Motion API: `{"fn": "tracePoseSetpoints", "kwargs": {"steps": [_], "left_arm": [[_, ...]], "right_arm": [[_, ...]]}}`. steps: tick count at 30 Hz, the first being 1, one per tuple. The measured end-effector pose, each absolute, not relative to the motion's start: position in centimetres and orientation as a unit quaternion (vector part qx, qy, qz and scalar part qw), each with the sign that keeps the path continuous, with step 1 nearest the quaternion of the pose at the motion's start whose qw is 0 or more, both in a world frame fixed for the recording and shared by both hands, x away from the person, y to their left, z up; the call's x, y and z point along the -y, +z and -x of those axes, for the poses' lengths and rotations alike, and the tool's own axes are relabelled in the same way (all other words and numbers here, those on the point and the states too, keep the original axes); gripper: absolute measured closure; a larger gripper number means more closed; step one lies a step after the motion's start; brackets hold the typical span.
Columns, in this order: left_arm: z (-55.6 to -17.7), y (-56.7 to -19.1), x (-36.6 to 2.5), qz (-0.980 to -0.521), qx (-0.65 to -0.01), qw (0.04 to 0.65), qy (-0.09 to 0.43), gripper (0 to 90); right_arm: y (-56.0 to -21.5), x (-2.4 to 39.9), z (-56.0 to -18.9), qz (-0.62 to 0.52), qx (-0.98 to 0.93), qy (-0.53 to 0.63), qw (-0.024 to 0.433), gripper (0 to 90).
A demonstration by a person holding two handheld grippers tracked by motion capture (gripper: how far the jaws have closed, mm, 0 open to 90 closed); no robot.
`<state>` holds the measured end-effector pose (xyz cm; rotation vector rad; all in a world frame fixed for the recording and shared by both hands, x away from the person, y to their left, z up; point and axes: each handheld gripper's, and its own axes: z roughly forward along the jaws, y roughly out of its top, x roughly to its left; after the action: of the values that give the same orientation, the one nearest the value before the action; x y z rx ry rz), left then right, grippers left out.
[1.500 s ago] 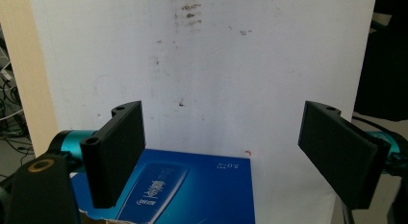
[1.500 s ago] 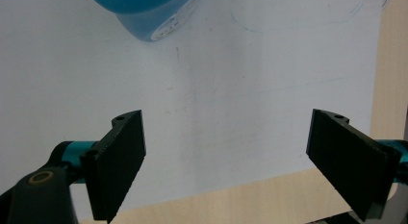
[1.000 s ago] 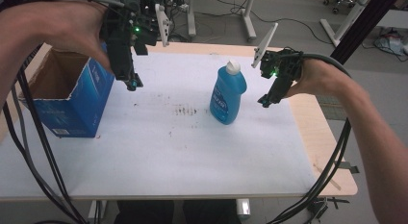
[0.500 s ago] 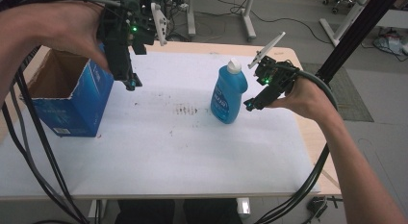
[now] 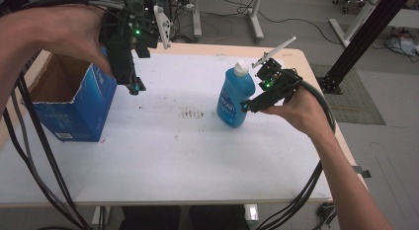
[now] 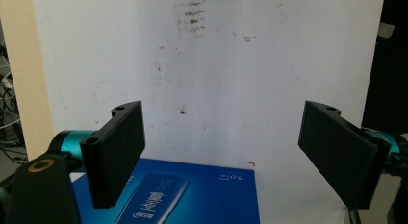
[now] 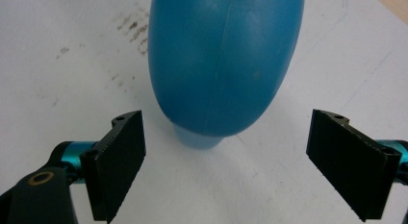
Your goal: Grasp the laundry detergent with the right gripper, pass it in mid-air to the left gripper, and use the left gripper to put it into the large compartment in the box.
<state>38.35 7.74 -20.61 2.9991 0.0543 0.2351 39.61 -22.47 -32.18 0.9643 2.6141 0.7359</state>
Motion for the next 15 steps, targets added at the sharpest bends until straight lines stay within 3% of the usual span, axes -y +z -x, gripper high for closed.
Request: {"fn": "tracePoseSetpoints", "kwargs": {"steps": [15], "left_arm": [[-38.3,-20.7,-7.8,-0.994,-0.02,0.064,0.082,16.6]], "right_arm": [[-34.5,21.4,-39.0,-0.377,-0.858,0.309,0.165,13.1]]}}
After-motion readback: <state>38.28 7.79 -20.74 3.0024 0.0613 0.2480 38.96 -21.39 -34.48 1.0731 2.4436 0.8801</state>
